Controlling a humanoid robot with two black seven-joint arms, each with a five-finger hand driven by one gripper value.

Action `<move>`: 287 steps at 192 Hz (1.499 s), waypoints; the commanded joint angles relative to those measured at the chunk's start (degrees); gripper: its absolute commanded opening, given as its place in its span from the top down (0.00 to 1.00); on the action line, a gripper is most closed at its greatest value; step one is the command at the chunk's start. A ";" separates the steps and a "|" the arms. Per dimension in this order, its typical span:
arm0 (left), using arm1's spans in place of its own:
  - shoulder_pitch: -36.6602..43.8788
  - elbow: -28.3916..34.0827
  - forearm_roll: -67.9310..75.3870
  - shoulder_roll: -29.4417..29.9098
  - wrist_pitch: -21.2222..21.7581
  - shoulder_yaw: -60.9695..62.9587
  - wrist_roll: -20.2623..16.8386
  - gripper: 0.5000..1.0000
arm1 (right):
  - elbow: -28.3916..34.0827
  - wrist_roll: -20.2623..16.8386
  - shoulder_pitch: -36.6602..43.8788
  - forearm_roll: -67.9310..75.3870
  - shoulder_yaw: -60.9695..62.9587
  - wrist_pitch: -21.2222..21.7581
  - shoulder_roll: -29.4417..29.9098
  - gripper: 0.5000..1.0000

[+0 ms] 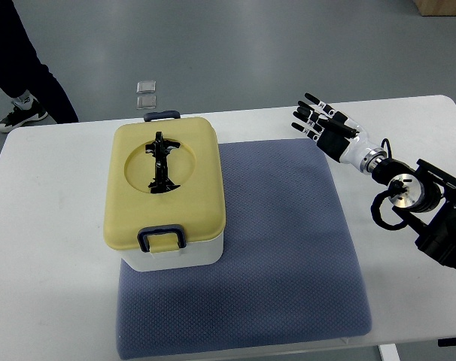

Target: Open white storage box with right hand

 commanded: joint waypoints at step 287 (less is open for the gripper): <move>0.00 0.84 -0.06 0.00 0.52 0.07 0.00 0.00 | 0.09 -0.05 2.72 -6.68 -1.31 -1.11 -2.10 0.13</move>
